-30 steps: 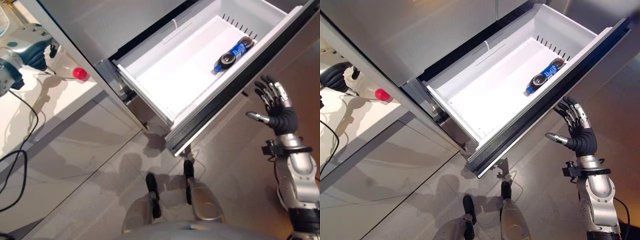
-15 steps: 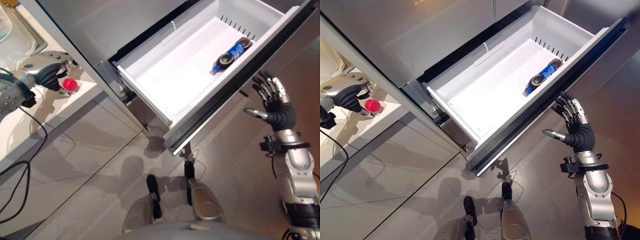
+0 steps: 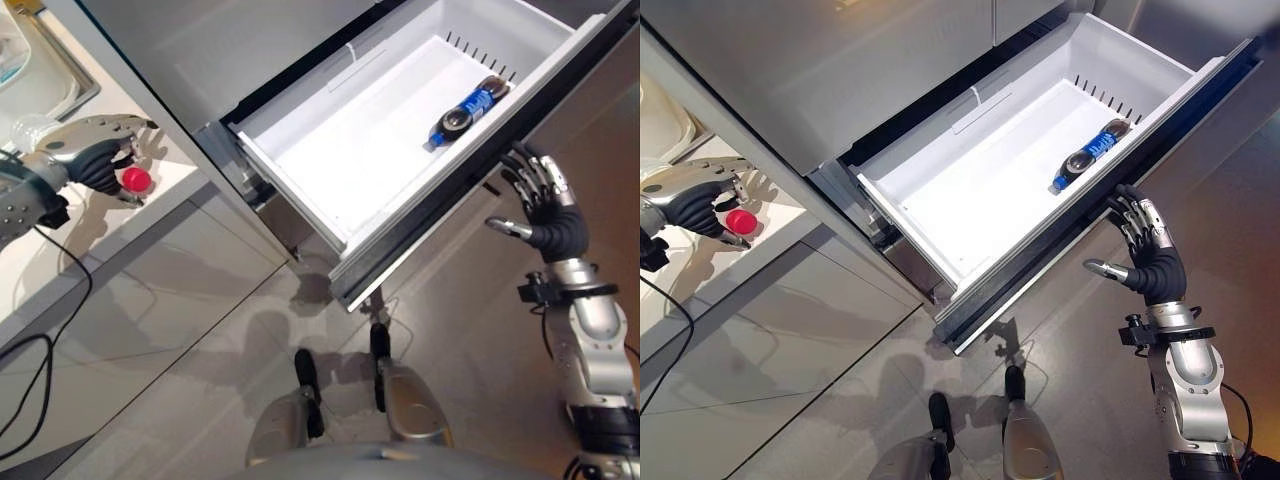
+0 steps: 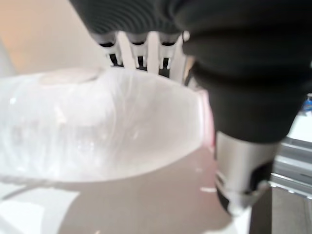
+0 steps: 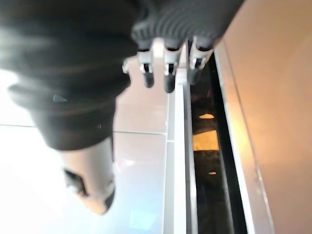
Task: Take the drinks into the refrigerator
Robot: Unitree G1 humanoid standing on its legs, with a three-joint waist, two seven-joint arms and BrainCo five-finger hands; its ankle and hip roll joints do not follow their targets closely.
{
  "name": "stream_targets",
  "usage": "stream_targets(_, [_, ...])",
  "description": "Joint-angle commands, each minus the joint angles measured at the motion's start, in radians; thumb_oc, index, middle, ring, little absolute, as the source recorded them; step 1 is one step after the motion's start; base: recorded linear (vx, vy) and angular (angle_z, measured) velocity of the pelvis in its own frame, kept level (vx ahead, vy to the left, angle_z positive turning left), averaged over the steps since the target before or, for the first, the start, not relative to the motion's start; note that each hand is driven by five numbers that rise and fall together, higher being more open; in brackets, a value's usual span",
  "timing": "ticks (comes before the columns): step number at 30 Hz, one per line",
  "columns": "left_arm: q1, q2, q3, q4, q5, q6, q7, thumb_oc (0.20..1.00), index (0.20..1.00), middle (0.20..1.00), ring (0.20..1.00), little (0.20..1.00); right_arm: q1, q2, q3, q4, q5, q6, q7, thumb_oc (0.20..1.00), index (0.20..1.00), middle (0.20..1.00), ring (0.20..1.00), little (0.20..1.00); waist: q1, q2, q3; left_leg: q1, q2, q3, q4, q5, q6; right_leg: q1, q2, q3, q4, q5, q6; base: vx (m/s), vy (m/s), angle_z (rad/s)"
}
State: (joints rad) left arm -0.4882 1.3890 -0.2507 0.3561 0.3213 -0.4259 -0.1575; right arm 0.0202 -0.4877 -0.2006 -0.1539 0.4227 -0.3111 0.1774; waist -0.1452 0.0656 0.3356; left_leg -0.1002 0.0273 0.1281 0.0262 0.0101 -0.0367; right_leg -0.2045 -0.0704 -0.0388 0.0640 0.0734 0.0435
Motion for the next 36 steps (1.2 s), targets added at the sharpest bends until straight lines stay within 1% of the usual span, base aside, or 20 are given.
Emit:
stream_targets(1, [0.044,0.009,0.039,0.008,0.016,-0.006,0.011,1.0,1.0,1.0,1.0,1.0,-0.053,-0.013,-0.056,-0.072,0.032,-0.04,0.007,1.0,1.0,1.0,1.0,1.0,0.003,-0.018,-0.01,-0.01,-0.018,-0.048,0.146,-0.151,0.033,0.001,-0.023,-0.02,0.137,-0.158,0.066,0.0,0.0,0.0])
stream_targets(7, [0.017,0.021,0.063,-0.011,-0.002,-0.011,0.039,1.0,1.0,1.0,1.0,1.0,-0.048,-0.013,-0.058,-0.073,0.034,-0.038,0.014,1.0,1.0,1.0,1.0,1.0,0.009,-0.015,-0.014,-0.011,-0.019,-0.051,0.144,-0.149,0.034,0.001,-0.025,-0.022,0.136,-0.157,0.065,0.0,0.0,0.0])
stream_targets(15, [0.02,0.018,0.126,-0.02,0.026,-0.028,0.138,1.0,1.0,1.0,1.0,1.0,-0.04,-0.024,-0.06,-0.073,0.035,-0.048,0.014,1.0,1.0,1.0,1.0,1.0,0.017,-0.008,-0.022,-0.008,-0.023,-0.056,0.135,-0.143,0.032,0.004,-0.026,-0.023,0.131,-0.156,0.065,0.0,0.0,0.0])
stream_targets(16, [0.024,0.017,0.13,-0.02,0.027,-0.028,0.139,1.0,1.0,1.0,1.0,1.0,-0.04,-0.024,-0.059,-0.073,0.036,-0.048,0.014,1.0,1.0,1.0,1.0,1.0,0.016,-0.008,-0.022,-0.008,-0.023,-0.056,0.135,-0.143,0.032,0.004,-0.026,-0.023,0.131,-0.156,0.065,0.0,0.0,0.0])
stream_targets(18, [0.04,0.007,0.17,-0.018,0.025,-0.03,0.173,1.0,1.0,1.0,1.0,1.0,-0.038,-0.025,-0.061,-0.072,0.037,-0.053,0.012,1.0,1.0,1.0,1.0,1.0,0.02,-0.009,-0.024,-0.009,-0.023,-0.057,0.136,-0.143,0.032,0.003,-0.027,-0.024,0.132,-0.157,0.064,0.0,0.0,0.0])
stream_targets(19, [0.046,0.007,0.176,-0.02,0.025,-0.03,0.174,1.0,1.0,1.0,1.0,1.0,-0.038,-0.026,-0.06,-0.072,0.038,-0.053,0.012,1.0,1.0,1.0,1.0,1.0,0.019,-0.008,-0.024,-0.009,-0.023,-0.056,0.136,-0.143,0.032,0.003,-0.026,-0.024,0.132,-0.157,0.064,0.0,0.0,0.0])
stream_targets(20, [0.065,-0.003,0.206,-0.028,0.015,-0.033,0.191,1.0,1.0,1.0,1.0,1.0,-0.037,-0.029,-0.061,-0.072,0.039,-0.057,0.01,1.0,1.0,1.0,1.0,1.0,0.022,-0.008,-0.026,-0.01,-0.024,-0.058,0.135,-0.142,0.032,0.003,-0.027,-0.023,0.131,-0.157,0.063,0.0,0.0,0.0])
stream_targets(24, [0.116,0.003,0.265,-0.05,0.011,-0.034,0.196,1.0,1.0,1.0,1.0,1.0,-0.033,-0.03,-0.068,-0.074,0.041,-0.057,0.011,1.0,1.0,1.0,1.0,1.0,0.025,-0.006,-0.028,-0.011,-0.025,-0.059,0.135,-0.141,0.032,0.002,-0.027,-0.023,0.131,-0.156,0.063,0.0,0.0,0.0])
stream_targets(27, [0.185,0.009,0.341,-0.071,0.02,-0.032,0.208,1.0,1.0,1.0,1.0,1.0,-0.023,-0.026,-0.079,-0.074,0.04,-0.057,0.012,1.0,1.0,1.0,1.0,1.0,0.034,-0.005,-0.028,-0.009,-0.024,-0.061,0.13,-0.138,0.032,0.005,-0.028,-0.025,0.129,-0.156,0.063,0.0,0.0,0.0])
stream_targets(28, [0.194,0.008,0.35,-0.074,0.02,-0.032,0.209,1.0,1.0,1.0,1.0,1.0,-0.023,-0.026,-0.078,-0.074,0.04,-0.057,0.012,1.0,1.0,1.0,1.0,1.0,0.032,-0.005,-0.029,-0.009,-0.024,-0.061,0.129,-0.138,0.032,0.004,-0.027,-0.024,0.128,-0.156,0.062,0.0,0.0,0.0])
stream_targets(29, [0.226,0.004,0.388,-0.078,0.018,-0.031,0.217,1.0,1.0,1.0,1.0,1.0,-0.018,-0.023,-0.083,-0.074,0.041,-0.058,0.01,1.0,1.0,1.0,1.0,1.0,0.038,-0.005,-0.029,-0.009,-0.025,-0.062,0.129,-0.138,0.032,0.005,-0.028,-0.025,0.128,-0.155,0.063,0.0,0.0,0.0])
stream_targets(36, [0.333,-0.003,0.499,-0.097,0.022,-0.028,0.225,1.0,1.0,1.0,1.0,1.0,-0.021,-0.029,-0.083,-0.074,0.044,-0.057,0.011,1.0,1.0,1.0,1.0,1.0,0.042,-0.004,-0.029,-0.008,-0.025,-0.065,0.126,-0.135,0.031,0.008,-0.027,-0.027,0.126,-0.155,0.061,0.0,0.0,0.01])
